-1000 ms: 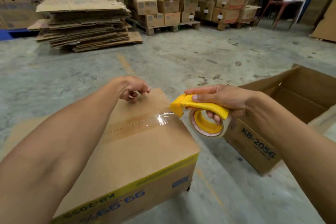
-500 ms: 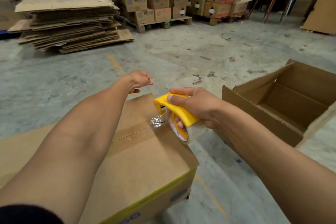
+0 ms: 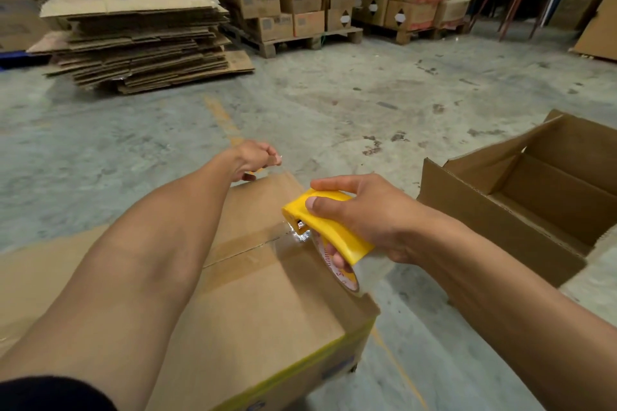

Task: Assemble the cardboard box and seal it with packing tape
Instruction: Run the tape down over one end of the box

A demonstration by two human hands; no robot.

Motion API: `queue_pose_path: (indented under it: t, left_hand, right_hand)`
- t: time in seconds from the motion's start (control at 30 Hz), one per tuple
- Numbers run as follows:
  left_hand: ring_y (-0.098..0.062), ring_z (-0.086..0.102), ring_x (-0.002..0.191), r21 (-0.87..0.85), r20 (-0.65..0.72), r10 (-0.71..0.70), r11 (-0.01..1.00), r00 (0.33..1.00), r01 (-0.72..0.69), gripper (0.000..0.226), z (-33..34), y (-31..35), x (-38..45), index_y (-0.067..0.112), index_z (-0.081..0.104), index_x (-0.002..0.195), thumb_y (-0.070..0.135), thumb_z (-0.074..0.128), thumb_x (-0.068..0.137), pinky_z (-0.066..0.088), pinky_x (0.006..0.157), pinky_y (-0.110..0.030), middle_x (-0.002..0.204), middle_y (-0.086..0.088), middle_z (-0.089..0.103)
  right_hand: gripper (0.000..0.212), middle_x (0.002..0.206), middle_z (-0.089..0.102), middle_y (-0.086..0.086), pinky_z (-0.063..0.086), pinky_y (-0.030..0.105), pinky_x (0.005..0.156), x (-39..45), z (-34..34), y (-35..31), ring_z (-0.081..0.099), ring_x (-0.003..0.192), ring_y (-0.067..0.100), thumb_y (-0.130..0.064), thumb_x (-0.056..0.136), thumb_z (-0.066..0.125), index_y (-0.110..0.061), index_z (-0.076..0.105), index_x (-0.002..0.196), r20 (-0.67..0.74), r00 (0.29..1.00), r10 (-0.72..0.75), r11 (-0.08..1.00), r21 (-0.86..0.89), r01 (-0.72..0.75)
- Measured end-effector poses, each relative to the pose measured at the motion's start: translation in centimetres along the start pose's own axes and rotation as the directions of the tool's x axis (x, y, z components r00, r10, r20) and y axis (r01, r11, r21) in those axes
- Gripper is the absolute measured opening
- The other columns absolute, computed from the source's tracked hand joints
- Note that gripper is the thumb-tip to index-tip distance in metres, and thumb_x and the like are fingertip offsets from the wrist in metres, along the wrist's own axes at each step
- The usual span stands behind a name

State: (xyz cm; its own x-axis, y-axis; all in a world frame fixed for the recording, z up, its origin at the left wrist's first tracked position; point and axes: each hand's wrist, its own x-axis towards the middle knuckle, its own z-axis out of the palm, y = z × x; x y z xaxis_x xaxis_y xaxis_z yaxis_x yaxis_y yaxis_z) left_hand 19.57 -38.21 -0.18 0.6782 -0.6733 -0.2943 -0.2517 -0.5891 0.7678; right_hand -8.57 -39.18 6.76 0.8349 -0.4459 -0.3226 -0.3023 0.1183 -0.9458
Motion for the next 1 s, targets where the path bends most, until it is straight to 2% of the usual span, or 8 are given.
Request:
queue_pose_path:
  t: [0.3, 0.43, 0.53, 0.57, 0.63, 0.7, 0.87, 1.0]
  left_hand:
    - [-0.011, 0.035, 0.059, 0.068, 0.037, 0.044, 0.997, 0.998, -0.047, 0.007, 1.0, 0.0, -0.6, 0.022, 0.059, 0.092, 0.021, 0.055, 0.097, 0.025, 0.052, -0.024, 0.072, 0.003, 0.046]
    - [-0.018, 0.051, 0.064, 0.220, 0.093, 0.011, 0.975, 0.996, -0.031, 0.018, 1.5, 0.0, -0.9, 0.020, 0.061, 0.095, 0.021, 0.043, 0.097, 0.038, 0.057, -0.023, 0.078, -0.004, 0.058]
    - [-0.026, 0.064, 0.074, 0.265, 0.182, -0.135, 0.960, 0.974, 0.084, 0.034, 1.2, -0.8, -1.0, 0.012, 0.066, 0.092, 0.031, 0.038, 0.095, 0.048, 0.065, -0.028, 0.092, -0.012, 0.068]
    - [-0.026, 0.066, 0.081, 0.257, 0.141, -0.129, 0.962, 0.982, 0.090, 0.034, 1.1, -1.1, -0.8, 0.012, 0.067, 0.096, 0.034, 0.041, 0.094, 0.049, 0.067, -0.029, 0.098, -0.011, 0.068]
    - [-0.027, 0.062, 0.099, 0.289, -0.103, 0.036, 0.957, 0.994, -0.005, 0.031, 0.9, -1.6, -0.2, 0.014, 0.062, 0.111, 0.035, 0.049, 0.092, 0.047, 0.078, -0.031, 0.108, -0.006, 0.064]
    - [-0.026, 0.063, 0.099, 0.287, -0.254, 0.226, 0.946, 0.940, -0.150, 0.026, 0.8, -1.4, 0.0, 0.019, 0.063, 0.110, 0.032, 0.049, 0.092, 0.049, 0.084, -0.032, 0.106, -0.006, 0.068]
    - [-0.024, 0.060, 0.078, 0.496, -0.010, 0.361, 0.812, 0.933, -0.309, 0.031, 1.7, -0.8, -1.7, 0.014, 0.068, 0.078, 0.028, 0.046, 0.095, 0.046, 0.071, -0.033, 0.077, -0.003, 0.066]
    - [-0.031, 0.060, 0.081, 0.518, 0.021, 0.346, 0.799, 0.938, -0.306, 0.041, 2.2, -2.0, -2.3, 0.005, 0.064, 0.083, 0.037, 0.043, 0.098, 0.046, 0.072, -0.038, 0.081, -0.012, 0.067]
  right_hand:
    - [0.046, 0.082, 0.063, 0.026, 0.053, 0.032, 0.040, -0.6, 0.1, 0.0, 0.057, 0.037, 0.027, -0.014, 0.091, 0.067, -0.021, 0.052, 0.134, -0.003, 1.000, 0.020, 1.000, -0.011, -0.020]
    - [0.045, 0.074, 0.062, 0.024, 0.052, 0.031, 0.040, -0.5, 0.1, 0.5, 0.057, 0.037, 0.027, -0.015, 0.091, 0.068, -0.021, 0.053, 0.133, -0.018, 0.999, 0.034, 0.999, -0.023, -0.035]
    - [0.046, 0.070, 0.062, 0.023, 0.052, 0.032, 0.043, -0.5, 0.1, 0.9, 0.057, 0.039, 0.028, -0.014, 0.089, 0.070, -0.020, 0.054, 0.132, -0.017, 0.999, 0.052, 0.998, -0.031, -0.052]
    - [0.046, 0.070, 0.062, 0.022, 0.052, 0.032, 0.043, -0.5, 0.1, 1.0, 0.057, 0.038, 0.028, -0.014, 0.089, 0.069, -0.019, 0.054, 0.132, -0.016, 0.999, 0.050, 0.998, -0.030, -0.050]
    - [0.045, 0.070, 0.062, 0.021, 0.052, 0.031, 0.042, -0.6, 0.0, 1.0, 0.056, 0.037, 0.027, -0.013, 0.090, 0.069, -0.018, 0.054, 0.132, -0.017, 0.999, 0.043, 0.999, -0.029, -0.043]
    - [0.045, 0.071, 0.064, 0.021, 0.053, 0.032, 0.042, -0.6, 0.0, 0.9, 0.056, 0.036, 0.027, -0.013, 0.090, 0.069, -0.018, 0.054, 0.132, -0.025, 0.999, 0.043, 0.998, -0.035, -0.044]
    - [0.047, 0.075, 0.064, 0.020, 0.052, 0.031, 0.041, -0.3, 0.2, 1.0, 0.056, 0.034, 0.026, -0.013, 0.090, 0.069, -0.017, 0.053, 0.134, -0.044, 0.998, 0.049, 0.997, -0.066, -0.052]
    - [0.048, 0.062, 0.063, 0.017, 0.050, 0.028, 0.038, -0.3, 0.1, 0.8, 0.055, 0.032, 0.025, -0.013, 0.091, 0.068, -0.015, 0.051, 0.135, -0.059, 0.996, 0.069, 0.994, -0.082, -0.074]
